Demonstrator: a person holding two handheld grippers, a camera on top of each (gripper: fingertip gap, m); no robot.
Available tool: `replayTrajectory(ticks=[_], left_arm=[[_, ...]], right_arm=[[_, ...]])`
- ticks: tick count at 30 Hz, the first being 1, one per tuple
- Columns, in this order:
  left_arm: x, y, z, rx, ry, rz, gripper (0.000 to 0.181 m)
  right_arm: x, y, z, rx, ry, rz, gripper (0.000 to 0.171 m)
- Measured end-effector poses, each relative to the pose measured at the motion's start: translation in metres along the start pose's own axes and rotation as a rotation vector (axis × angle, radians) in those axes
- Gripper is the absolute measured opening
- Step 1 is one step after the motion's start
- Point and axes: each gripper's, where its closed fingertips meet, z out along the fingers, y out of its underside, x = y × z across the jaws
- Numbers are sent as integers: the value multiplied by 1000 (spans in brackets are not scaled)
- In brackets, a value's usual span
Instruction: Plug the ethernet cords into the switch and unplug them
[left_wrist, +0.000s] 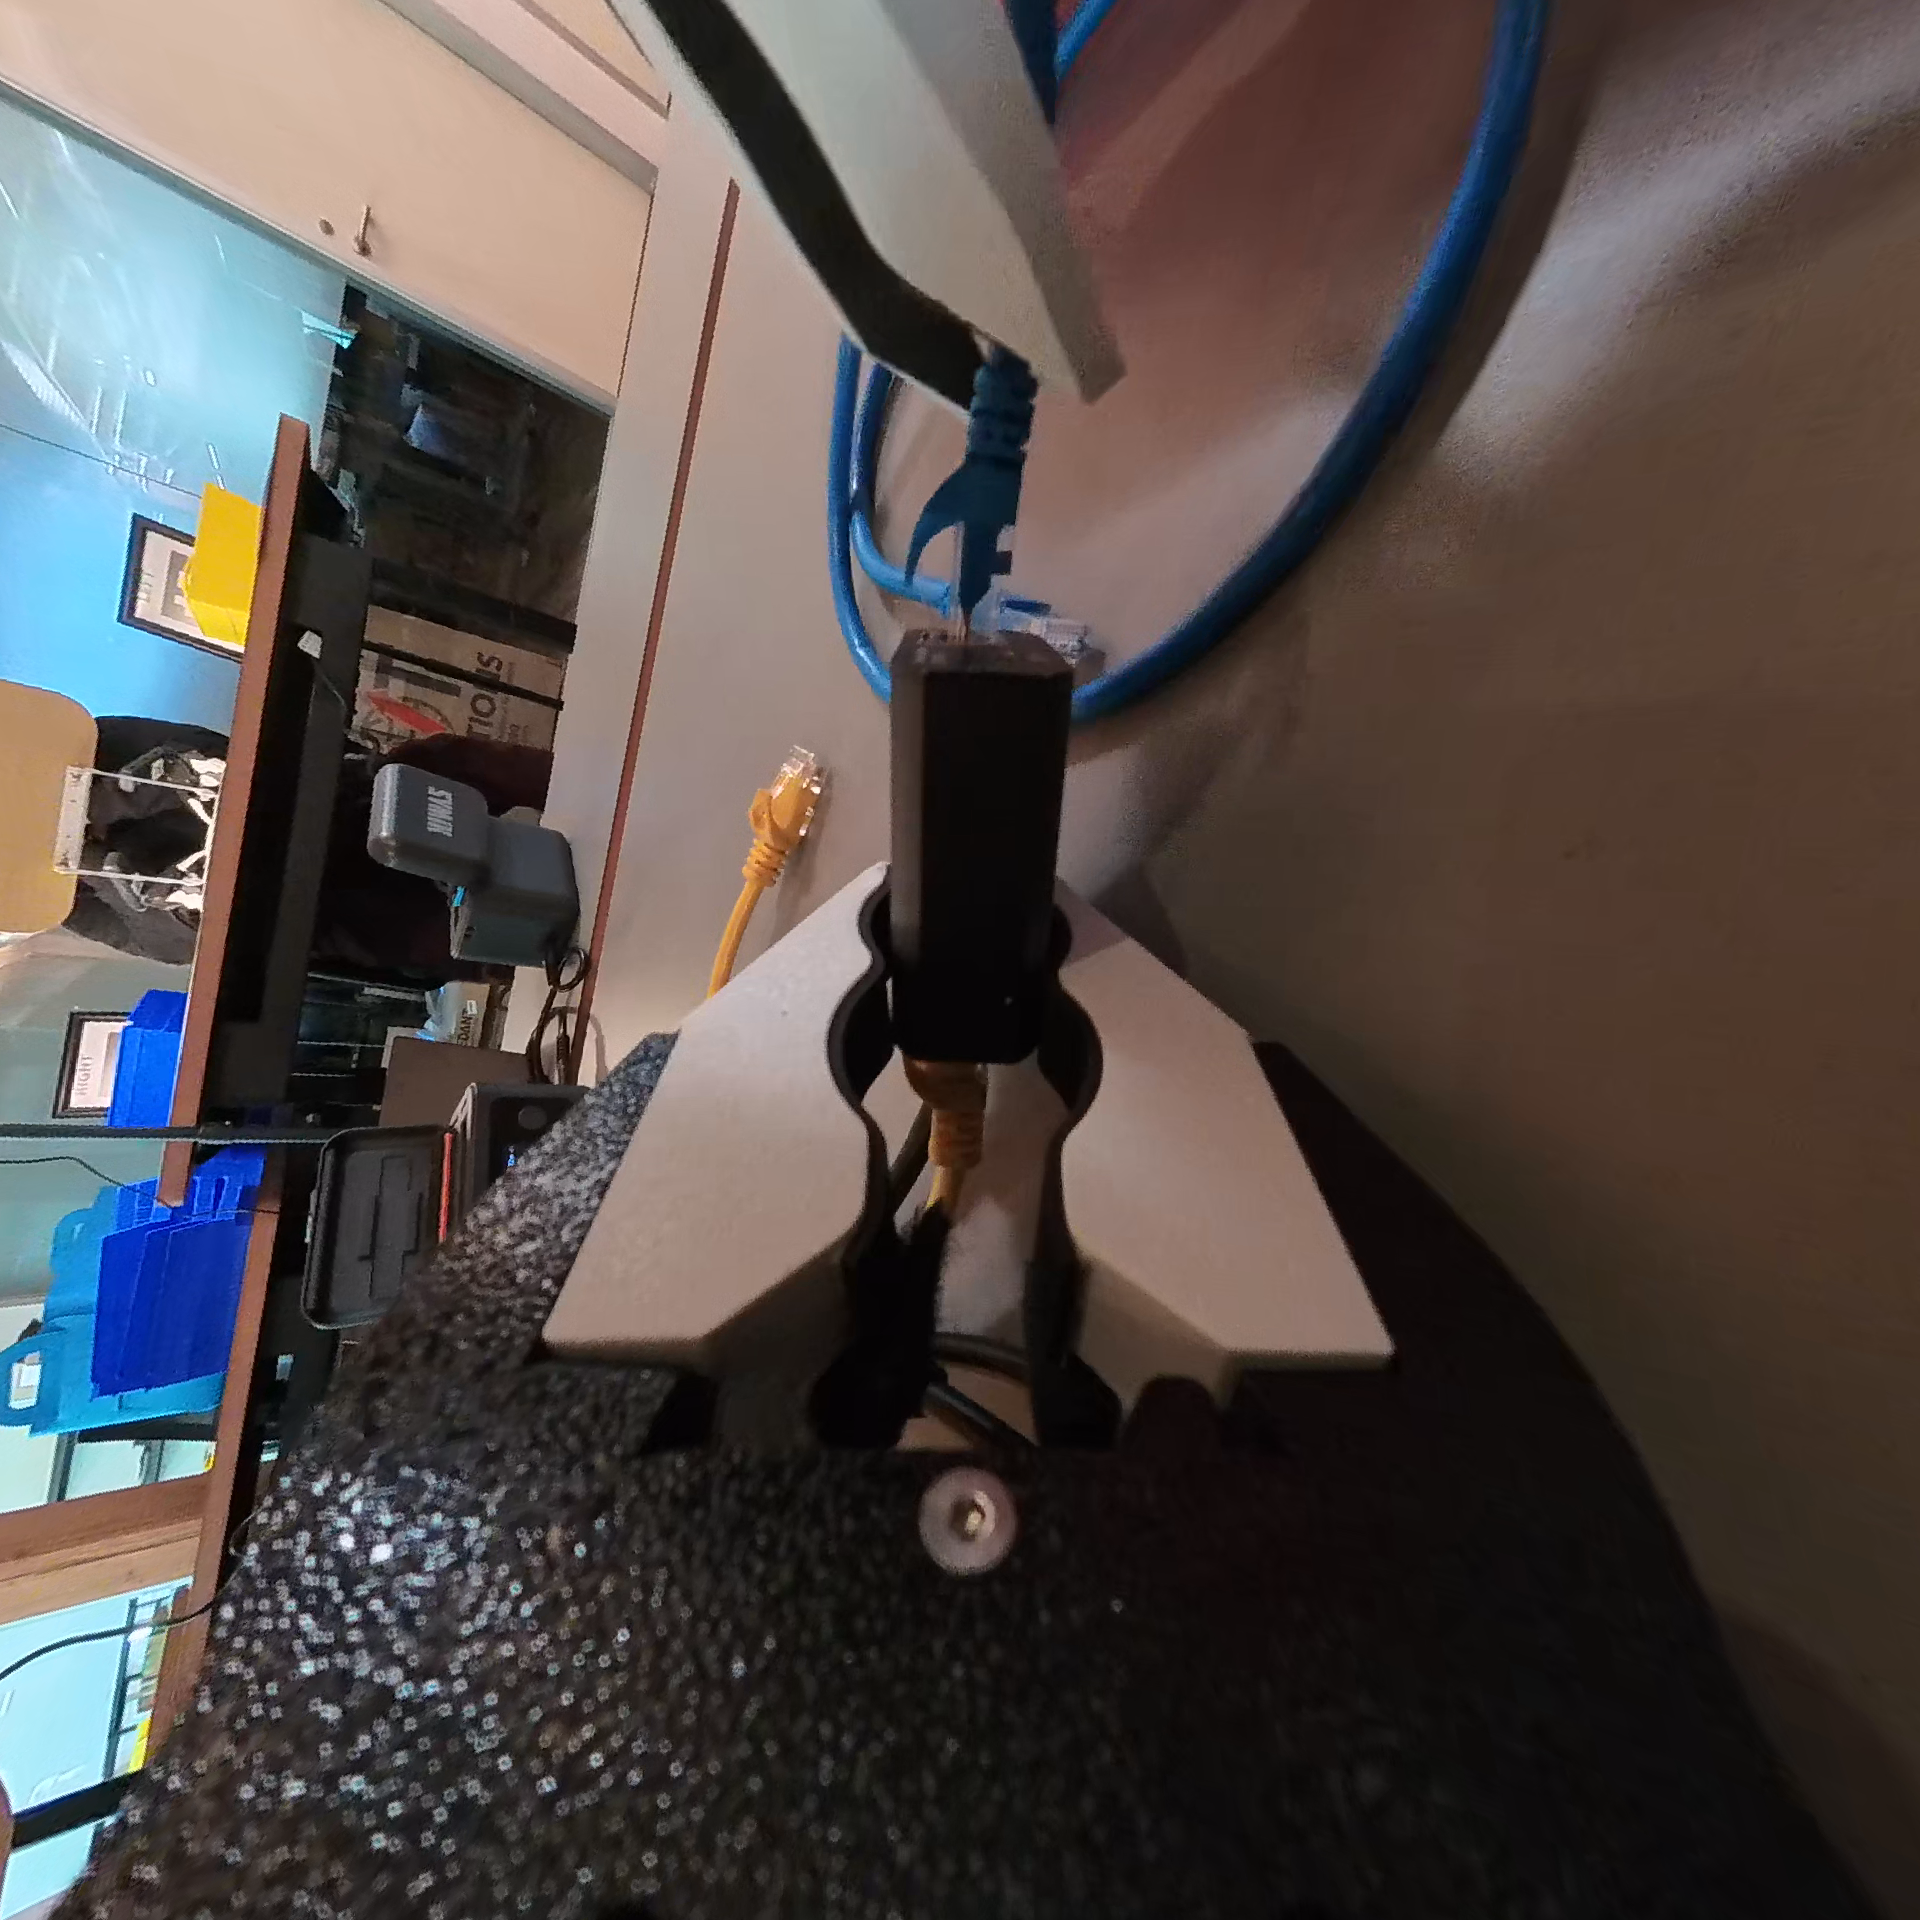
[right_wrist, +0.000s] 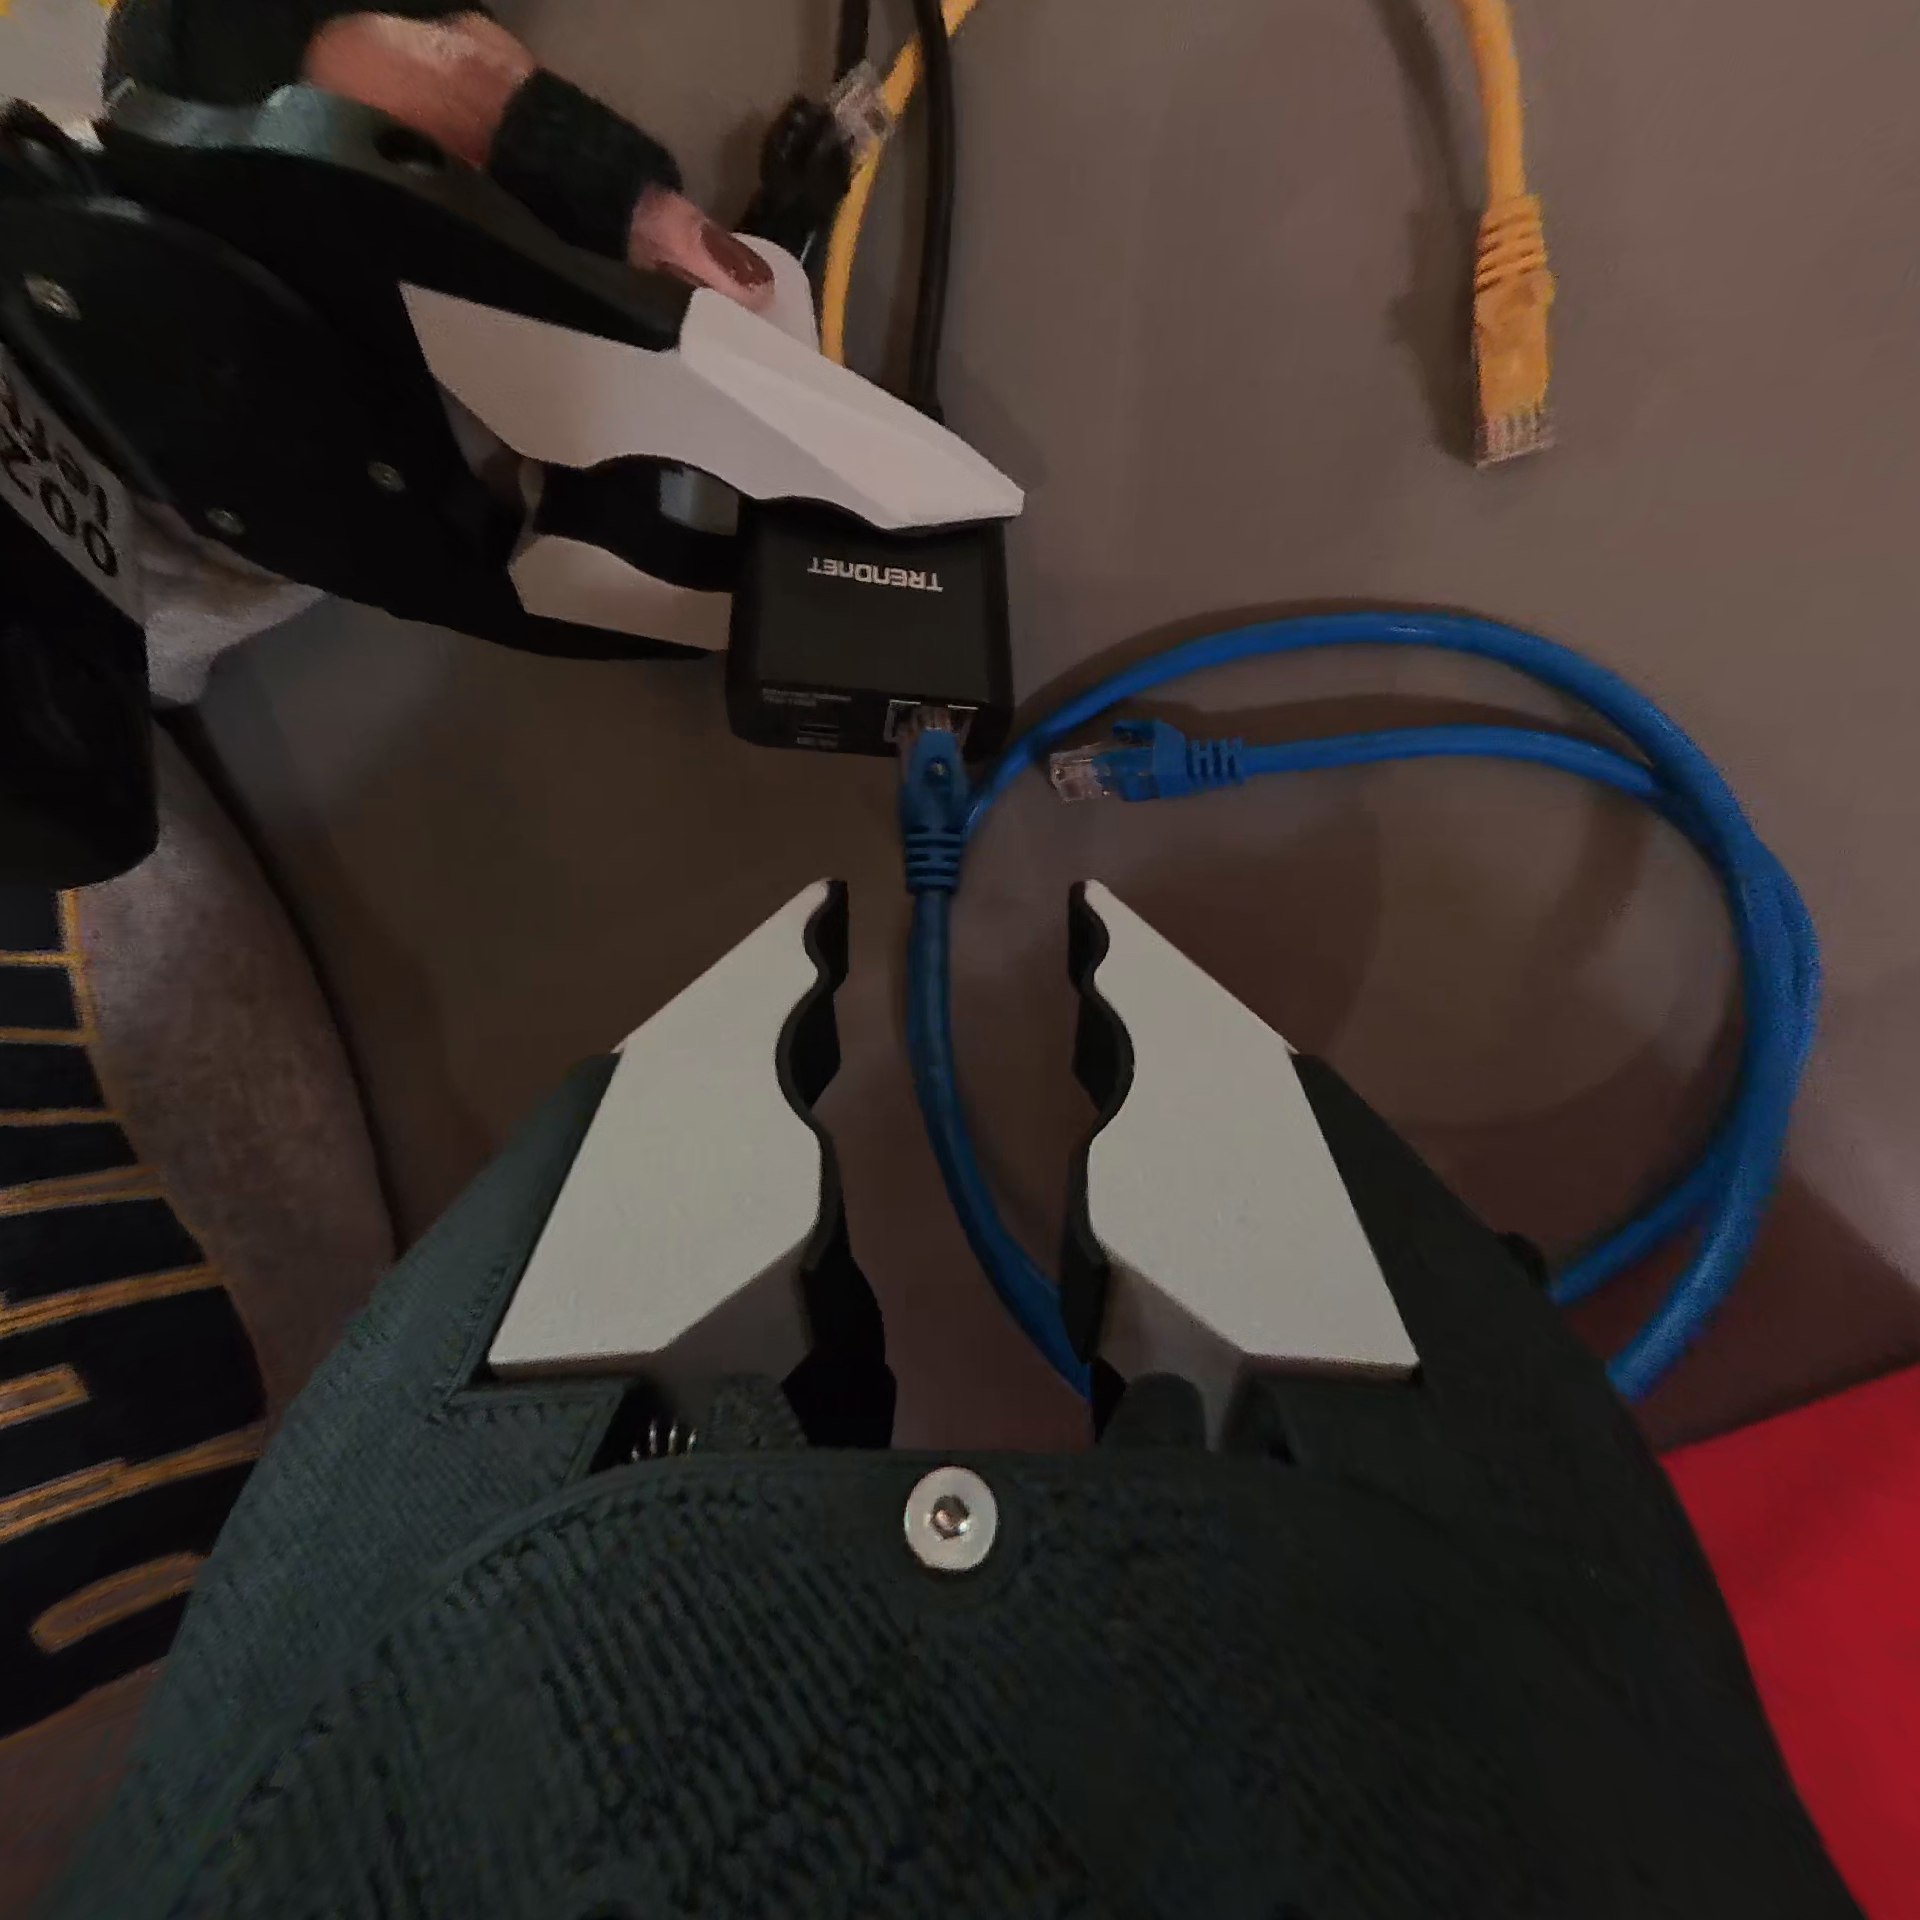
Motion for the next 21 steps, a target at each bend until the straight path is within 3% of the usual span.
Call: replayTrajectory(ticks=[5,21], left_arm=[[1,4,0,3,1,3,22],[9,4,-7,-13,17,-19,20]], right_arm=[[-6,-4,6,12,-26,-13,10],[-6,-10,7,33,-30,-28,8]])
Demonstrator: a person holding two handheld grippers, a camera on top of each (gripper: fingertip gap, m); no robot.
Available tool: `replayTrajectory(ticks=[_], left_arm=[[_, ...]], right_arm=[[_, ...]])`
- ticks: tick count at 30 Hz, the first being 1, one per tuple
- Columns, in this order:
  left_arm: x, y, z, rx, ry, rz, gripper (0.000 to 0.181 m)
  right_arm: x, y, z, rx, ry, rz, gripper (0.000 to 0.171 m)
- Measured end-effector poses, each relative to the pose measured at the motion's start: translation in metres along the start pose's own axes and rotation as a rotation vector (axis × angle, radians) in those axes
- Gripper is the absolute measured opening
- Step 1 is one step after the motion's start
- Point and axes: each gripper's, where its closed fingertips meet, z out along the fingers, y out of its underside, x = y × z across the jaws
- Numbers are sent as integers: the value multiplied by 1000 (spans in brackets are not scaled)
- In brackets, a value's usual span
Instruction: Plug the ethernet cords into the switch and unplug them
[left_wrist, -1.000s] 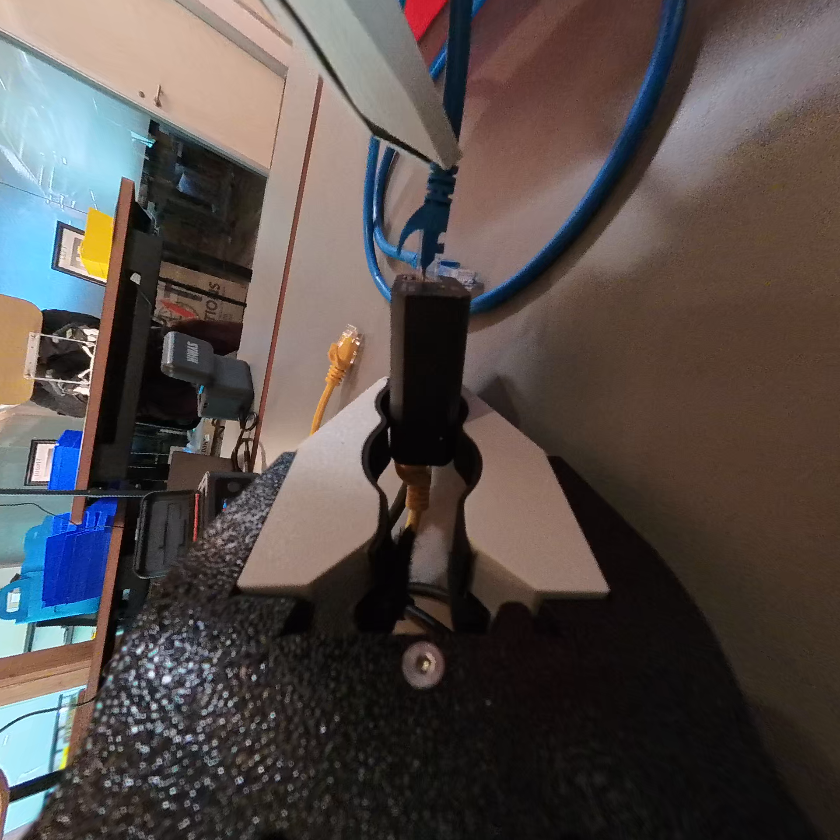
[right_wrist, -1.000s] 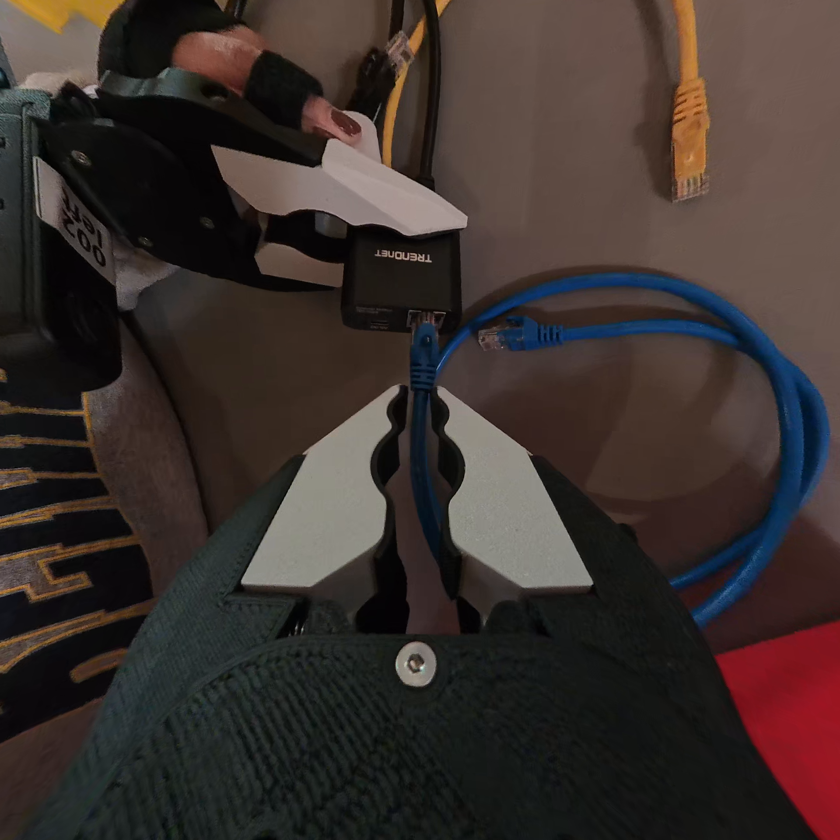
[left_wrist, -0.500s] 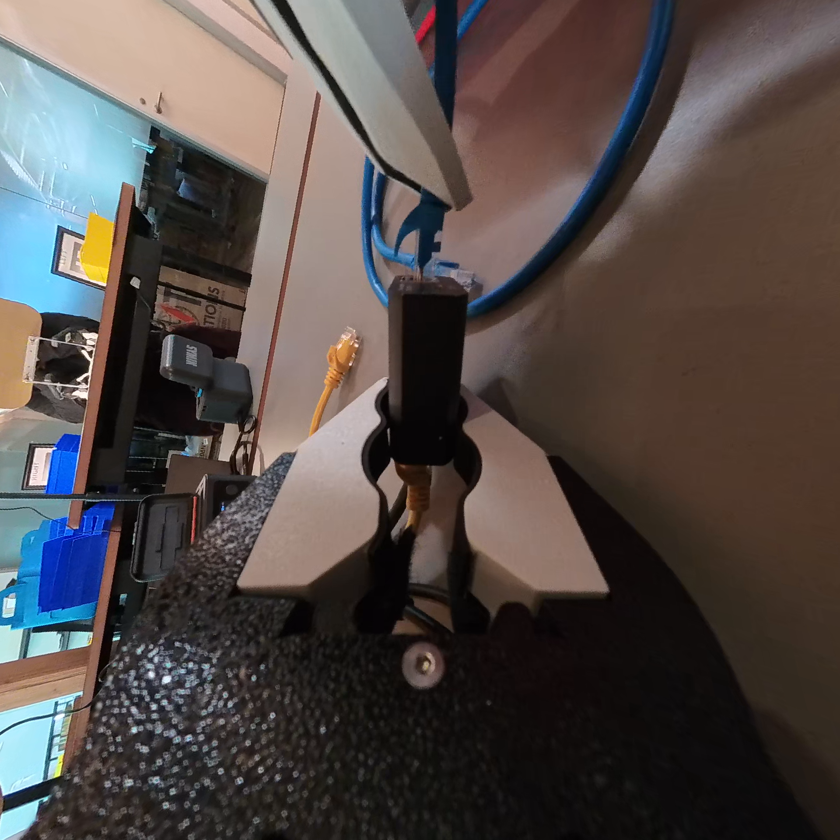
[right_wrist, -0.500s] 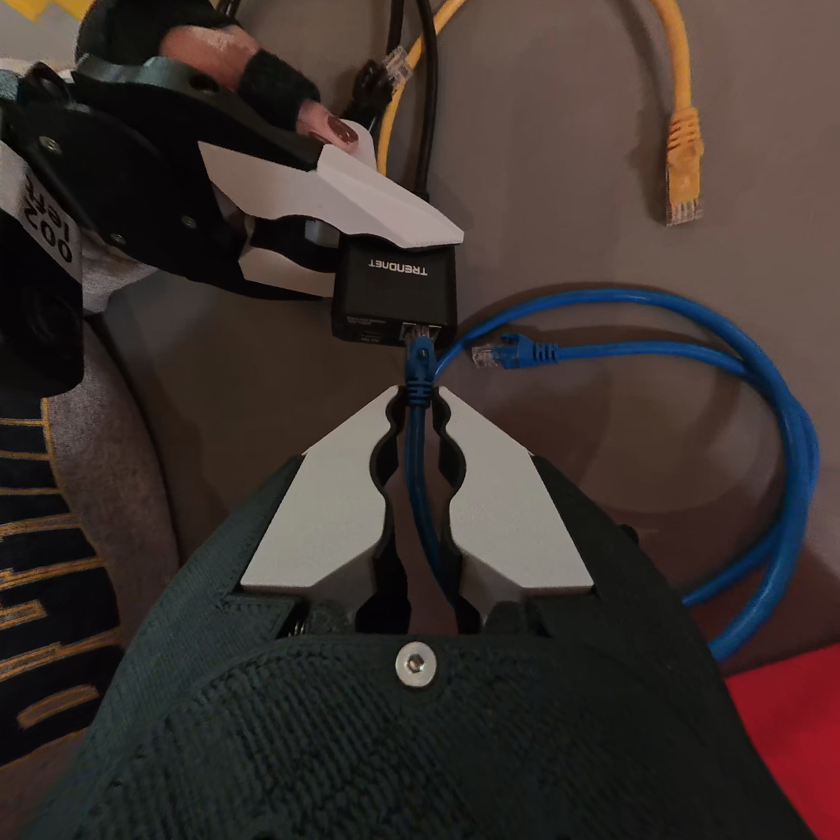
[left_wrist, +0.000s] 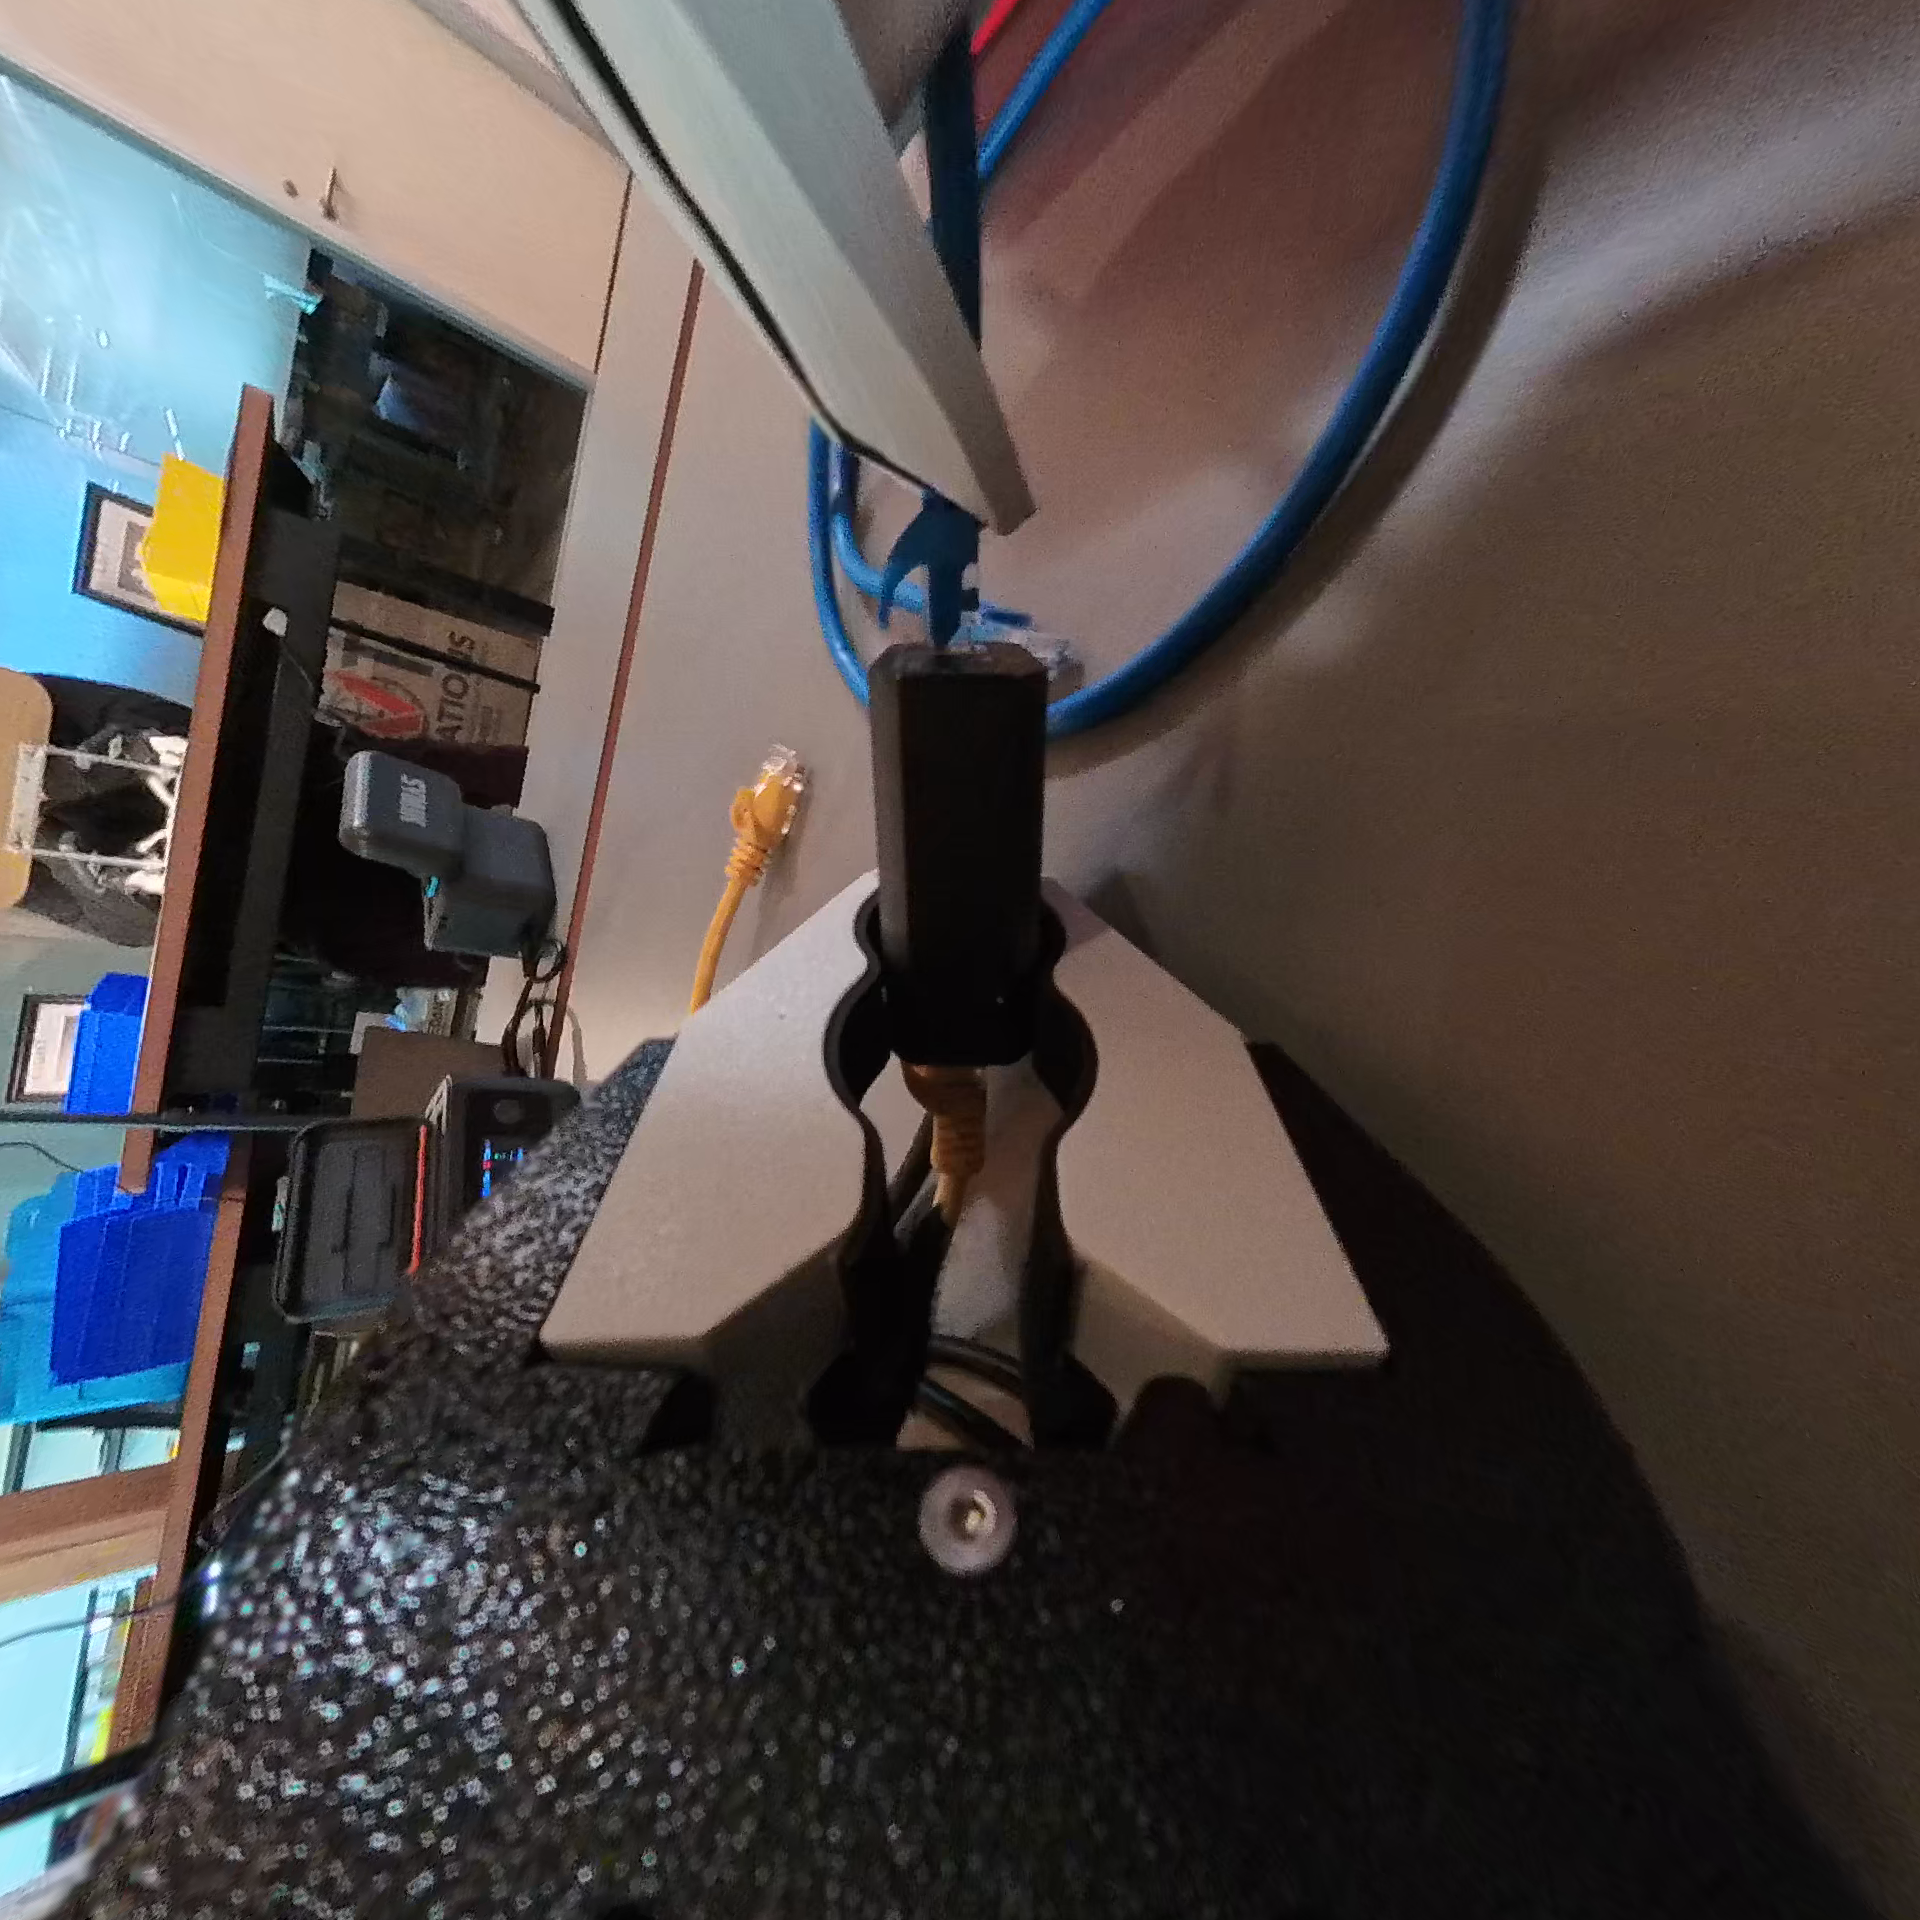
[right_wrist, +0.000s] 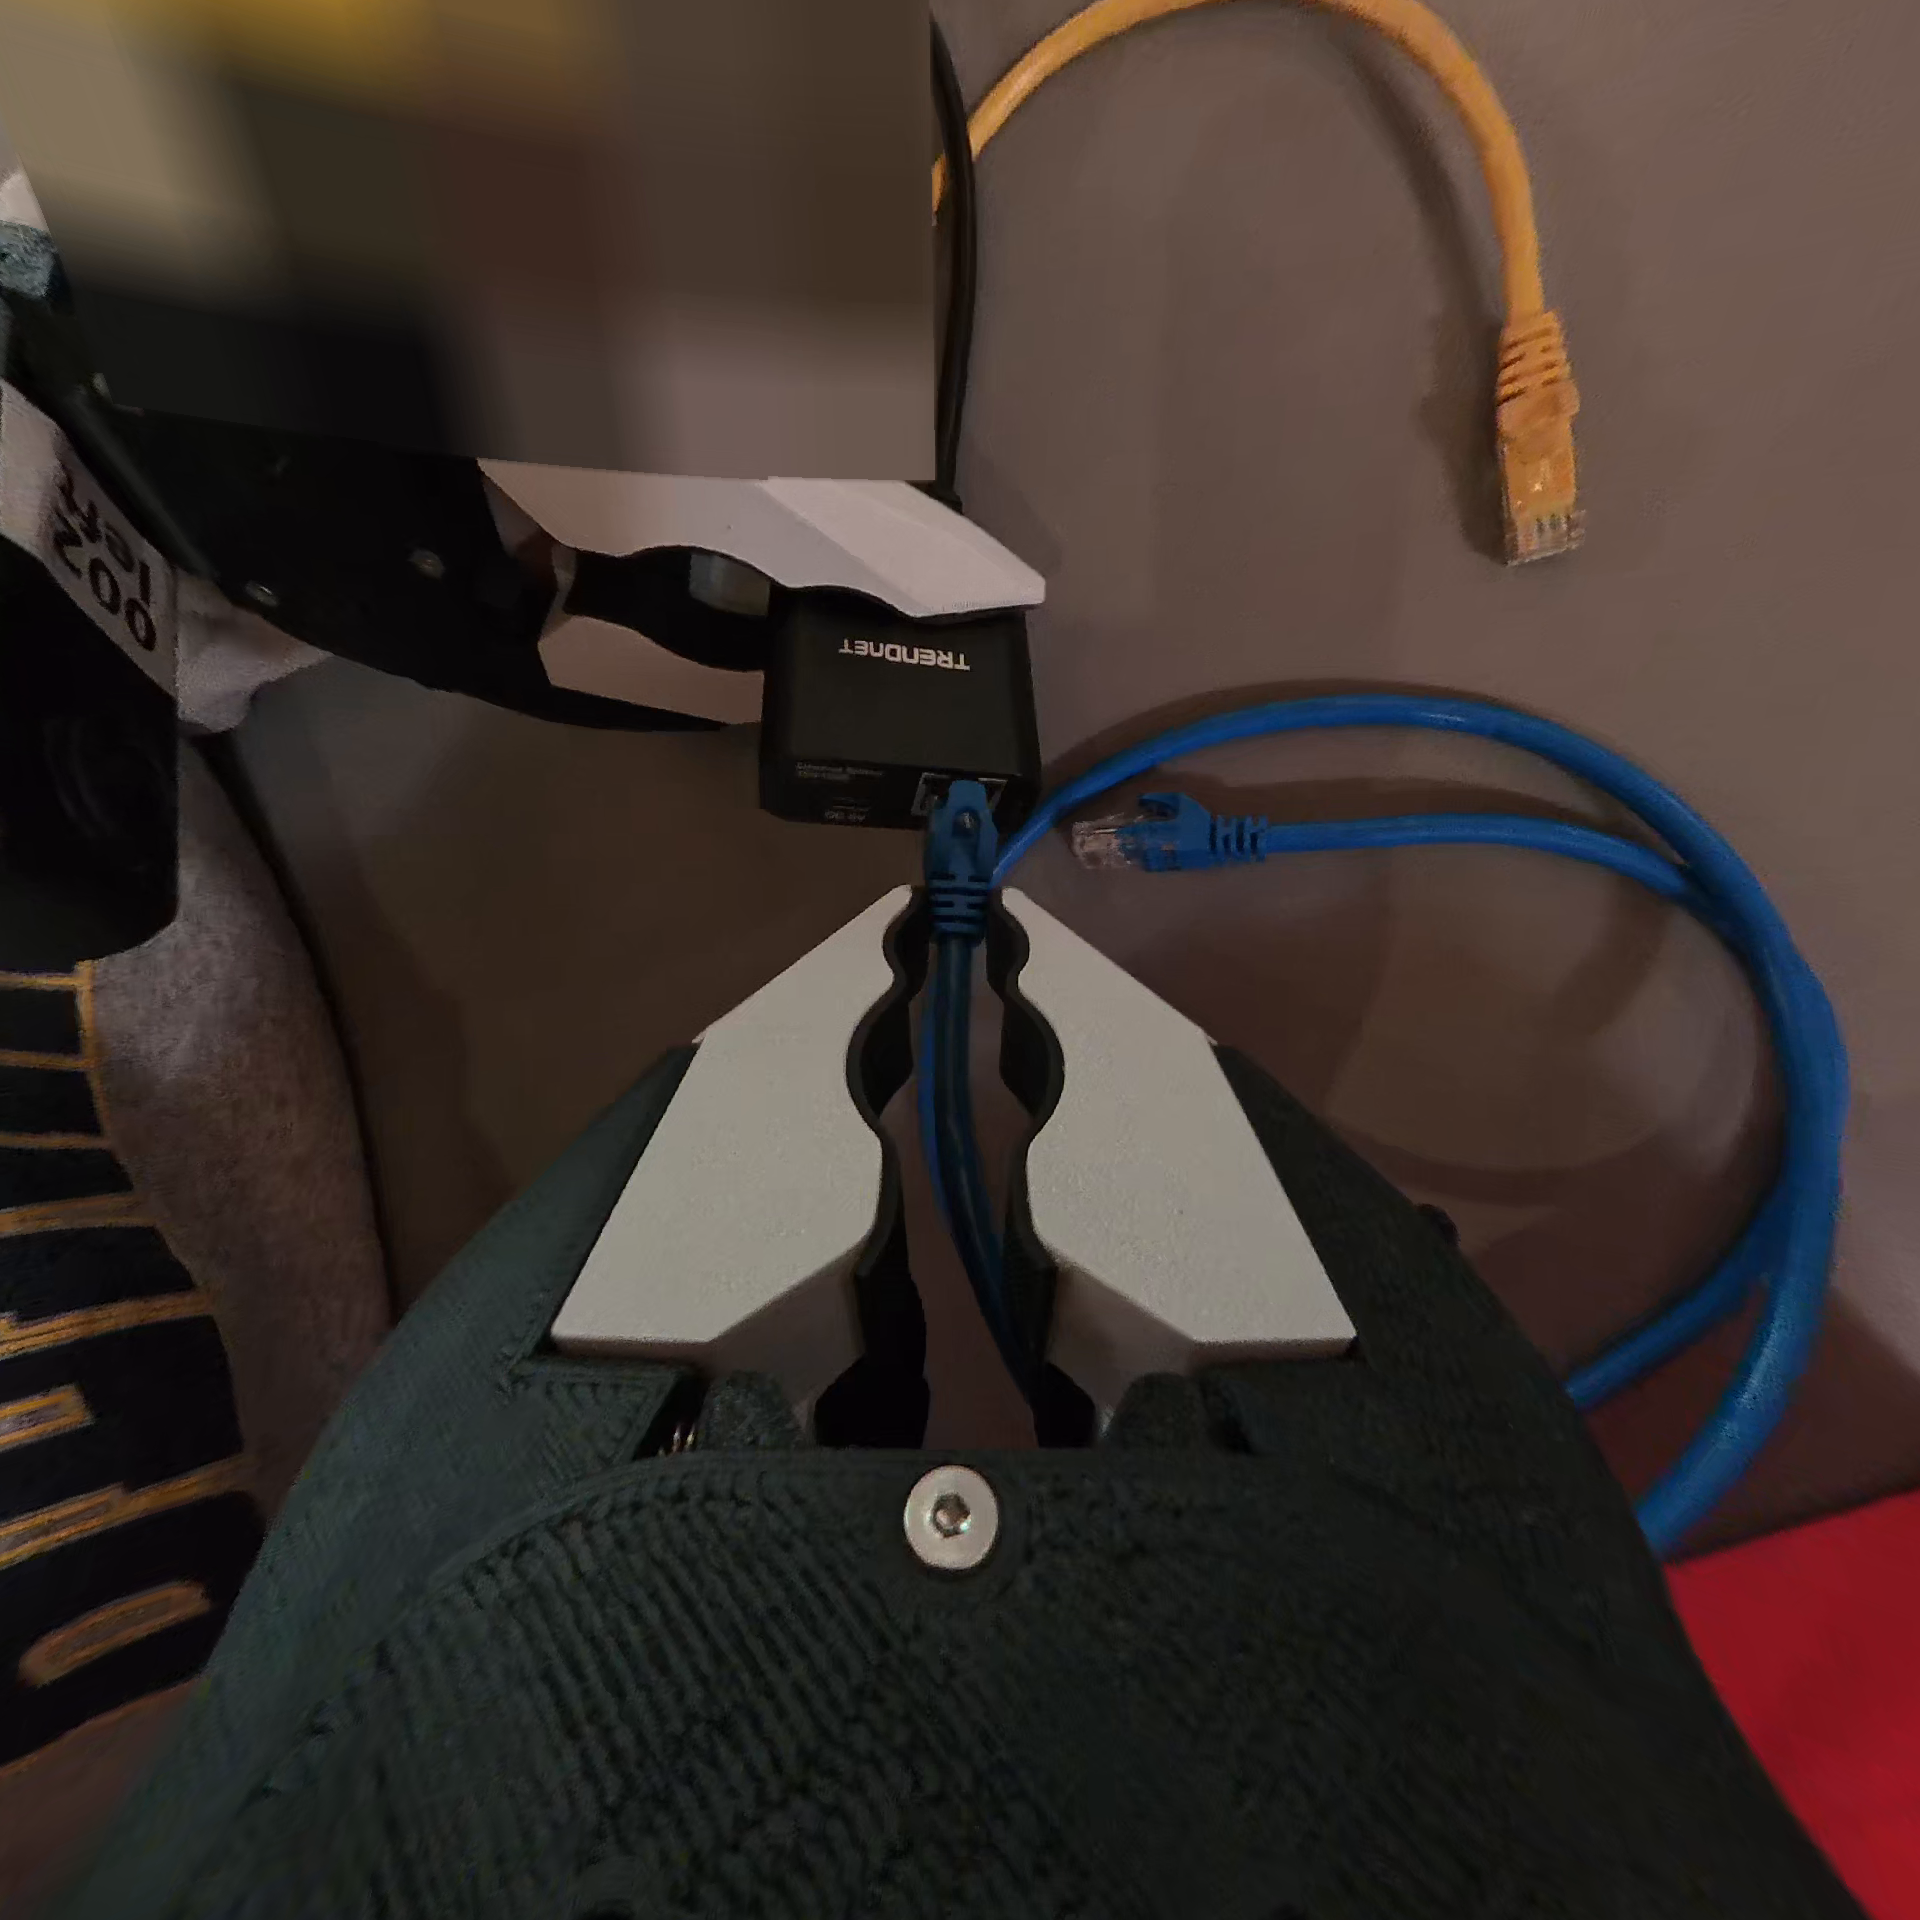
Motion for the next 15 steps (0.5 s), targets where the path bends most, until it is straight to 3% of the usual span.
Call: replayTrajectory(ticks=[1,4,7,13,15], left_arm=[[-1,0,1,-7,-11,-11,20],[-3,-5,3,12,-22,-11,21],[-5,-8,6,16,-24,-25,22],[-19,-23,1,94,-83,-32,22],[-27,-28,-2,118,-135,-15,22]], right_arm=[[2,-1,0,12,14,-12,9],[2,0,0,-1,91,-132,41],[-9,-13,-2,28,218,-396,62],[-7,-15,14,-116,498,-852,50],[-2,-26,8,-86,597,-915,31]])
